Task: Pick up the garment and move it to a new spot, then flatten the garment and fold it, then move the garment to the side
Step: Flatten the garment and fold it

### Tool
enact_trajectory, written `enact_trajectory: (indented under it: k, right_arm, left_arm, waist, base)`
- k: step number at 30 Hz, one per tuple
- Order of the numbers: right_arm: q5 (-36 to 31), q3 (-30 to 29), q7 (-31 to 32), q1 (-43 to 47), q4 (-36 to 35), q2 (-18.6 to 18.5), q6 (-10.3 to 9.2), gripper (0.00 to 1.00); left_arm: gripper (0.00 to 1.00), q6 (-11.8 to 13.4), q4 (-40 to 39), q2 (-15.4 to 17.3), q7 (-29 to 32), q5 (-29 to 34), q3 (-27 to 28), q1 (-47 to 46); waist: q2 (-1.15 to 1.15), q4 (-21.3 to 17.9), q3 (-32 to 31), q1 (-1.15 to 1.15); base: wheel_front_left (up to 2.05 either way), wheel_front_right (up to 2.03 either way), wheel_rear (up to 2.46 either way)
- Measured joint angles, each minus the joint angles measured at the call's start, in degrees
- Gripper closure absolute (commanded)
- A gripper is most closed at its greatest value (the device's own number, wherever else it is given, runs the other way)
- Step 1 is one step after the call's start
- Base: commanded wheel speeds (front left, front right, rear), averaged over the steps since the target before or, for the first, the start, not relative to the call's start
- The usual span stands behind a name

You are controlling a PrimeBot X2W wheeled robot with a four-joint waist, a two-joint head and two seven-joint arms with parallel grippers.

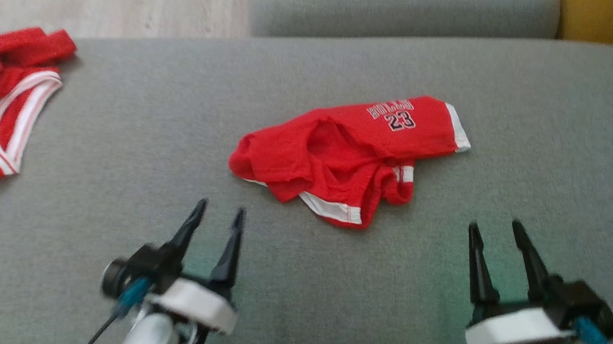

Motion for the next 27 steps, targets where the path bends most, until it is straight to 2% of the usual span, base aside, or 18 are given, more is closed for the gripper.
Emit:
enact_trajectory:
  k: [6, 12, 19, 26, 27]
  right_arm:
    - [-0.2, 0.8, 0.0, -5.2, -1.5, 0.0, 0.01, 0.00]
    - [-0.2, 1.1, 0.0, -6.4, -2.4, 0.0, 0.00, 0.00]
    - [0.0, 0.7, 0.0, -7.1, -2.7, 0.0, 0.01, 0.00]
    - [0.1, 0.7, 0.0, -8.0, -3.0, 0.0, 0.01, 0.00]
    - [0.1, 0.7, 0.0, -8.0, -3.0, 0.0, 0.00, 0.00]
  left_arm:
    - [0.00, -0.5, 6.9, -1.0, 1.0, -2.2, -5.0, -6.5]
    - [0.00, -0.6, 14.2, -1.1, 1.2, -5.8, -8.2, -11.8]
    - [0.00, -1.0, 18.1, -1.2, 0.3, -11.1, -10.1, -18.7]
    - [0.00, -0.6, 19.7, -1.4, -1.0, -14.2, -10.0, -22.5]
    - [0.04, -0.1, 20.1, -1.4, -1.2, -14.1, -10.0, -22.8]
  waist:
    - [0.00, -2.6, 4.2, 0.00]
    - [0.00, -6.2, 7.9, 0.00]
    - [0.00, -9.7, 11.1, 0.00]
    - [0.00, -11.0, 12.3, -0.01]
    - [0.00, -11.1, 12.3, -0.01]
  base:
    - [0.00, 0.00, 0.00]
    - [0.00, 0.00, 0.00]
    - [0.00, 0.00, 0.00]
    - [0.00, 0.00, 0.00]
    - [0.00, 0.00, 0.00]
